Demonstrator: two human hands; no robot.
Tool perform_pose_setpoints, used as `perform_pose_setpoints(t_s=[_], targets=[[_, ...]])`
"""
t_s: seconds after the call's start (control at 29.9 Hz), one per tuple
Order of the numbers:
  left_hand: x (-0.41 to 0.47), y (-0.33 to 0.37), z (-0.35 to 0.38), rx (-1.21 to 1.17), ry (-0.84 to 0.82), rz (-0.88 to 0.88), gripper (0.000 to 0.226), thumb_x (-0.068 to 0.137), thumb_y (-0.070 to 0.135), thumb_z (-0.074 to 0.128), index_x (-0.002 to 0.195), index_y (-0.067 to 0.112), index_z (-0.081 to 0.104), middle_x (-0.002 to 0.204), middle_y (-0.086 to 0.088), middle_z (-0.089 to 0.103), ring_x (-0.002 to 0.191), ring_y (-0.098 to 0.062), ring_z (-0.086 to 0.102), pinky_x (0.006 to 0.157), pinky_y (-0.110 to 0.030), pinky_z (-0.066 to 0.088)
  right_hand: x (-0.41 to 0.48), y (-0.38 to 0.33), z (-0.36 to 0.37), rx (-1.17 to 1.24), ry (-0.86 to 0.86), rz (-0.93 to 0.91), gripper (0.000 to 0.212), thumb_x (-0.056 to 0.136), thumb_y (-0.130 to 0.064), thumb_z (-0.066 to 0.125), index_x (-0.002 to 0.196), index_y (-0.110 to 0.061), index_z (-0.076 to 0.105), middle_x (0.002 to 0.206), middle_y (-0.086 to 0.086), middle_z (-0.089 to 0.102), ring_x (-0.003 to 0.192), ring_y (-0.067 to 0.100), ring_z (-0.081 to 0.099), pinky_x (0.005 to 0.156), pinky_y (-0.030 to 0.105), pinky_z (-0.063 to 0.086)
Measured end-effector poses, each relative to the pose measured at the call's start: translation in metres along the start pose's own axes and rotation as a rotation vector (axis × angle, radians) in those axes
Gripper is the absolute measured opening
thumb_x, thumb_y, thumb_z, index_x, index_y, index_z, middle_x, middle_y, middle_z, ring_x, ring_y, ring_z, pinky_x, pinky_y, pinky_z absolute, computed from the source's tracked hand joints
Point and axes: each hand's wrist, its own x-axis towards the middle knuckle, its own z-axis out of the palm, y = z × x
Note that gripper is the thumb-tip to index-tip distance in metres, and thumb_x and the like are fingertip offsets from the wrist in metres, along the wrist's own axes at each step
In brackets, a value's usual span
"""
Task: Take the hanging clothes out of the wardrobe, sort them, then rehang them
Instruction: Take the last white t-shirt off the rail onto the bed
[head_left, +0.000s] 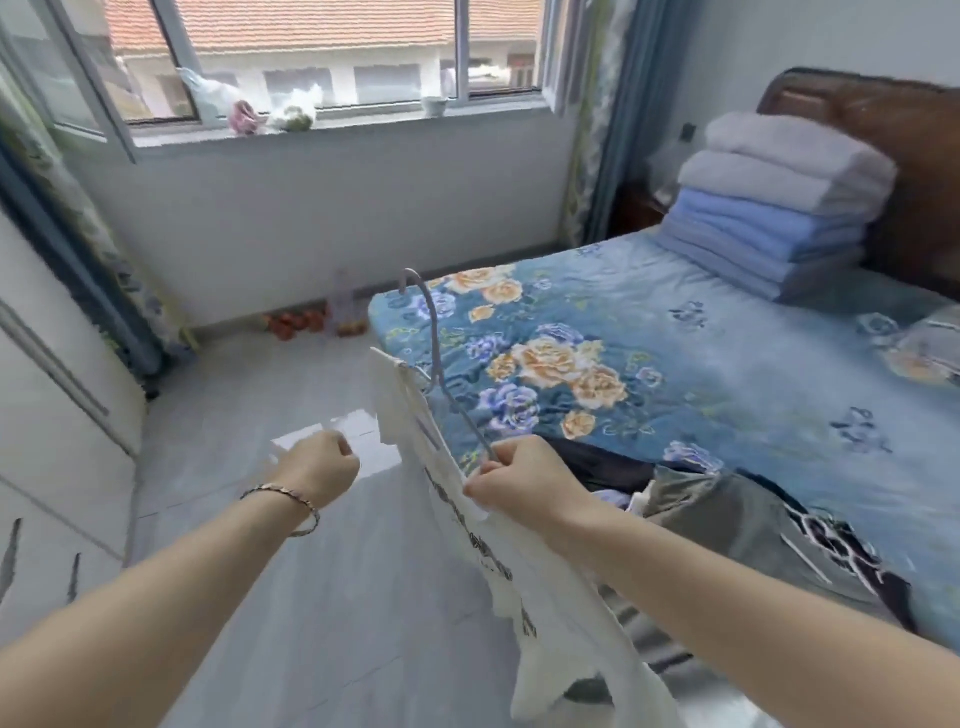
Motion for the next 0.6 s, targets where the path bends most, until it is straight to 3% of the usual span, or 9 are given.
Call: perform_pose_setpoints(t_s=[0.13,0.37,0.44,0.5,0.57,0.6], targets=[[0.008,0.039,0.020,0.042,-0.056,0.204,0.019,0.083,0.010,0.046,0.083,0.006,0.065,0.090,-0.012,0.070,0.084,-0.026,0.061,0.065,-0.023,0.038,-0.024,0.016,-0.012,-0.032,0.205,0.011,0.026,0.074,0.004,0.050,0.058,-0.010,0.035,0.062,0.009,0.026,0.062,0.016,0.026,0.058,0.027,0.019],[0.000,0.092,0.061,0.068,-0.195,0.438,0.023,0.086,0.010,0.045,0.064,0.015,0.050,0.069,-0.004,0.055,0.075,-0.025,0.053,0.066,-0.025,0.039,-0.067,0.051,-0.060,-0.100,0.502,0.134,0.013,0.066,-0.005,0.049,0.053,-0.003,0.048,0.063,0.009,0.044,0.065,0.014,0.040,0.060,0.025,0.026],[-0.004,0.110,0.071,0.065,-0.223,0.484,0.023,0.086,0.008,0.042,0.064,0.014,0.047,0.072,-0.003,0.053,0.069,-0.024,0.050,0.063,-0.024,0.038,-0.081,0.061,-0.088,-0.078,0.561,0.181,0.030,0.071,-0.002,0.049,0.043,-0.009,0.058,0.067,0.006,0.054,0.067,0.013,0.047,0.062,0.022,0.033],[-0.008,0.129,0.083,0.068,-0.259,0.534,0.026,0.086,0.006,0.039,0.061,0.014,0.043,0.070,0.001,0.049,0.063,-0.022,0.046,0.056,-0.023,0.036,-0.095,0.071,-0.118,-0.049,0.594,0.204,0.054,0.078,0.008,0.047,0.031,-0.018,0.055,0.068,0.005,0.058,0.060,0.008,0.050,0.058,0.019,0.038],[-0.012,0.148,0.095,0.076,-0.301,0.584,0.029,0.087,0.005,0.039,0.060,0.014,0.041,0.064,-0.001,0.046,0.060,-0.021,0.044,0.055,-0.023,0.034,-0.107,0.087,-0.153,-0.019,0.645,0.227,0.052,0.078,0.007,0.049,0.032,-0.016,0.053,0.064,0.003,0.056,0.050,0.000,0.051,0.052,0.011,0.039],[-0.013,0.157,0.102,0.083,-0.314,0.609,0.029,0.087,0.005,0.040,0.059,0.014,0.041,0.062,-0.002,0.046,0.060,-0.021,0.044,0.055,-0.023,0.033,-0.112,0.099,-0.172,-0.016,0.678,0.244,0.039,0.077,0.000,0.053,0.041,-0.016,0.057,0.062,0.004,0.054,0.051,0.002,0.050,0.053,0.012,0.039]])
